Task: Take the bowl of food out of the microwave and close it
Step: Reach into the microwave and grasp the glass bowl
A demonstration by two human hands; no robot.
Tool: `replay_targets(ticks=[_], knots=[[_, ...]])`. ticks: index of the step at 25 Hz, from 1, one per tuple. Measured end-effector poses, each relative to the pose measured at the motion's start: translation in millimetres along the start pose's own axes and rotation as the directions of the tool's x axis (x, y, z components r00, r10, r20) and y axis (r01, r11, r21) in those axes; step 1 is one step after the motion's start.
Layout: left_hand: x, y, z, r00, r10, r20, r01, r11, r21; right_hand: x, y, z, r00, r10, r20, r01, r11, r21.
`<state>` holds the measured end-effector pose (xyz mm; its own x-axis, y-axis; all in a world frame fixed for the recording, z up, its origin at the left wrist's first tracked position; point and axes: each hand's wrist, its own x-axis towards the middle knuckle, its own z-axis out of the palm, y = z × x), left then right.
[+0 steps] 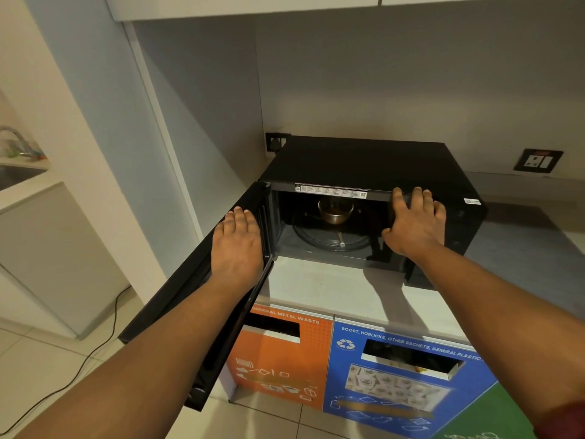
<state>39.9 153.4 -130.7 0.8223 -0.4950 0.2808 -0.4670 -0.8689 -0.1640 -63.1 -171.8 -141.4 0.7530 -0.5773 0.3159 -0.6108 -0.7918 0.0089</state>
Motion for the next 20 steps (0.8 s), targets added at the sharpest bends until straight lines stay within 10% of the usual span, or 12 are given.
replay_targets(ticks=[9, 20], knots=[[-0.1, 19.1, -3.8, 0.96, -0.153, -0.235, 0.01, 0.857, -0.516, -56.9, -17.1, 20.8, 0.998, 0.042, -0.04, -0.021, 0.91, 0.415], [63.0, 138.4, 147.5, 0.958, -0.287, 0.009, 0.069, 0.199, -0.978, 10.1, -55.2, 122.5, 0.986, 0.128, 0.103, -0.134, 0.262, 0.956]])
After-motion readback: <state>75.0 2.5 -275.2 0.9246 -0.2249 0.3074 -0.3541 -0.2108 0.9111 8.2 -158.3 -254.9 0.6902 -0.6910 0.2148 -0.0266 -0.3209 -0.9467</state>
